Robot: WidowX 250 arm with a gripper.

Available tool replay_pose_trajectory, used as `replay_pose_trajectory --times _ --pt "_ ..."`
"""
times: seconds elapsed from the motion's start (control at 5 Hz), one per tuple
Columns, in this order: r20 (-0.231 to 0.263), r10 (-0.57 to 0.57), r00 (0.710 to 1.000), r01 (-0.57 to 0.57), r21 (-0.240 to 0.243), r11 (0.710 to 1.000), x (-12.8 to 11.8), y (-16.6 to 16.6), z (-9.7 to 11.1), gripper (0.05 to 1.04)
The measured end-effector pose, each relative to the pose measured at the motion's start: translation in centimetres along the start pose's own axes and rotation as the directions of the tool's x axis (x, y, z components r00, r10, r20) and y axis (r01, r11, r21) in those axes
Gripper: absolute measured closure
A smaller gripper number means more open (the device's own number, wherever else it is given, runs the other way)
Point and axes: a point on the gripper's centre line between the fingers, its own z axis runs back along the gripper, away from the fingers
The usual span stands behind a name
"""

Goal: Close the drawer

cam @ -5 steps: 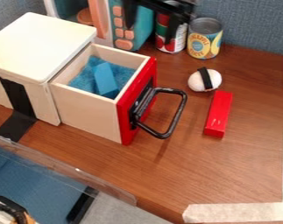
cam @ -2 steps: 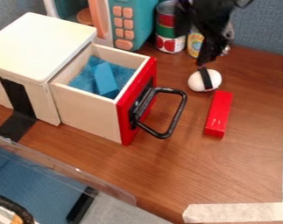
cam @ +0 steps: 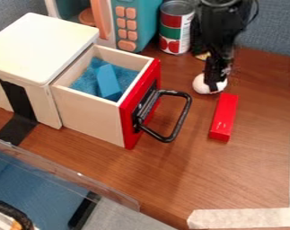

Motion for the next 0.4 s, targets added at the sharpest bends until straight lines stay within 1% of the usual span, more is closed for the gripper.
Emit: replay_pose_trajectory --times 0.2,0.4 --pt "0.045 -0.112 0.993 0.113 -0.014 0.994 0.22 -0.63 -0.72 0.082" --pt "0.091 -0.264 0.96 0.268 -0.033 0.963 0.19 -0.87 -1.56 0.082"
